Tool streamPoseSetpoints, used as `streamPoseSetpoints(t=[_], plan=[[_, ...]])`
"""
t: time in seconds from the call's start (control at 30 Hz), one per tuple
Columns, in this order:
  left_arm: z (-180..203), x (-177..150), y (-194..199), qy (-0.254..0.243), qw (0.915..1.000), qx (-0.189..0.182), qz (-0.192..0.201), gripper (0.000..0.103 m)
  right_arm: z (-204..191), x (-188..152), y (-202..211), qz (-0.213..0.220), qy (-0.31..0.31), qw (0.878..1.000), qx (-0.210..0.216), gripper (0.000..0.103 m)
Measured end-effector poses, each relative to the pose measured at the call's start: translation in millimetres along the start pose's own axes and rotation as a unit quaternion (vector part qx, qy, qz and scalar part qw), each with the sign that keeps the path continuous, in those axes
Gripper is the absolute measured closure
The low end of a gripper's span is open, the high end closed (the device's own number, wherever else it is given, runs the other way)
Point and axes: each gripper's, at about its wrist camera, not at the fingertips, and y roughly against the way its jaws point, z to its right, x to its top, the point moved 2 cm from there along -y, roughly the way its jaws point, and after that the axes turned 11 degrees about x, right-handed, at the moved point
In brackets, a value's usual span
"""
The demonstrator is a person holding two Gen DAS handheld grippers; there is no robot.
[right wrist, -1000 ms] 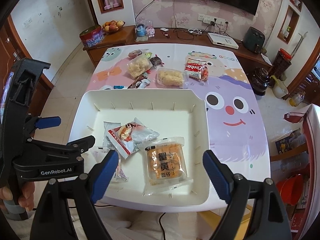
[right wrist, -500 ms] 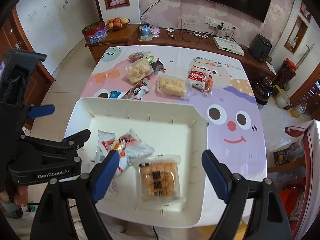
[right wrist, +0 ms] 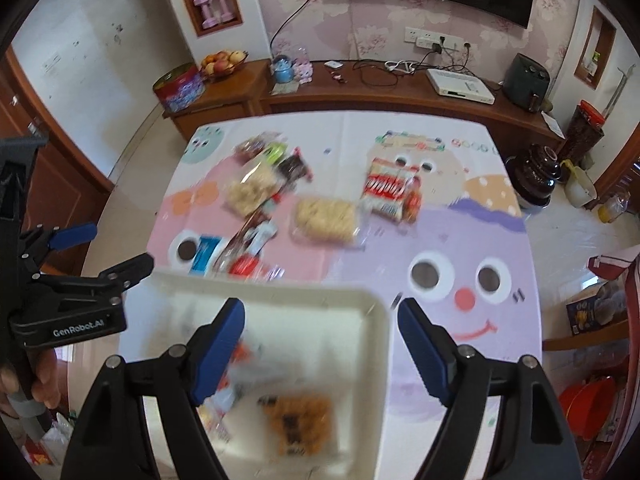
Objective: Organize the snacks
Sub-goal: 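Move both open grippers back toward the remaining snacks, then grasp the red Cookie pack with the right gripper while the left grasps a clear pastry bag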
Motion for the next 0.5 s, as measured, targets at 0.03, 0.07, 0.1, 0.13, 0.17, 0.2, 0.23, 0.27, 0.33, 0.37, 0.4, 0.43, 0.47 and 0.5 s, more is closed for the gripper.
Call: streamPoseSetpoints(t=[0.03,0.07,0.1,0.13,0.17,0.2,0.23,0.27,0.33,0.37,0.4,0.43,0.47,0.5], plan=[[1,9,-6,-0.005,1.0000,0.004,0.001,0.011,5,7,-1,0.002,-0.002,1.000,0.000,0.023],[2,14,-10,-0.008,0.9999,0.008,0.001,0.011,12,16,-3,0.004,-0.004,1.000,0.000,0.023],[4,25,-19,-0.018,0.9997,0.013,0.001,0.010,20,27,-6,0.007,-0.005,1.000,-0.005,0.023],[6,32,-26,-0.025,0.9995,0.018,-0.001,0.010,26,36,-8,0.011,-0.005,1.000,-0.009,0.023],[9,43,-38,-0.034,0.9991,0.025,-0.005,0.010,35,46,-12,0.013,-0.005,1.000,-0.017,0.023],[12,52,-47,-0.041,0.9988,0.026,-0.008,0.011,42,53,-15,0.015,-0.006,1.000,-0.022,0.023],[15,58,-56,-0.046,0.9985,0.026,-0.014,0.011,52,66,-21,0.018,-0.009,0.999,-0.026,0.023],[18,65,-66,-0.049,0.9983,0.025,-0.020,0.011,59,74,-25,0.019,-0.011,0.999,-0.027,0.024],[23,75,-81,-0.054,0.9978,0.017,-0.033,0.011,83,93,-42,0.016,-0.029,0.999,-0.028,0.023],[27,82,-94,-0.057,0.9974,0.015,-0.042,0.011,92,98,-49,0.013,-0.038,0.999,-0.028,0.023],[31,87,-105,-0.062,0.9968,0.013,-0.049,0.011,105,105,-61,0.009,-0.050,0.998,-0.031,0.023],[35,91,-115,-0.066,0.9962,0.013,-0.055,0.010,115,109,-71,0.007,-0.056,0.998,-0.032,0.023],[38,95,-123,-0.069,0.9957,0.011,-0.061,0.011,121,113,-81,0.003,-0.061,0.998,-0.032,0.024],[42,98,-130,-0.071,0.9953,0.010,-0.066,0.011,130,116,-94,-0.005,-0.069,0.997,-0.033,0.025]])
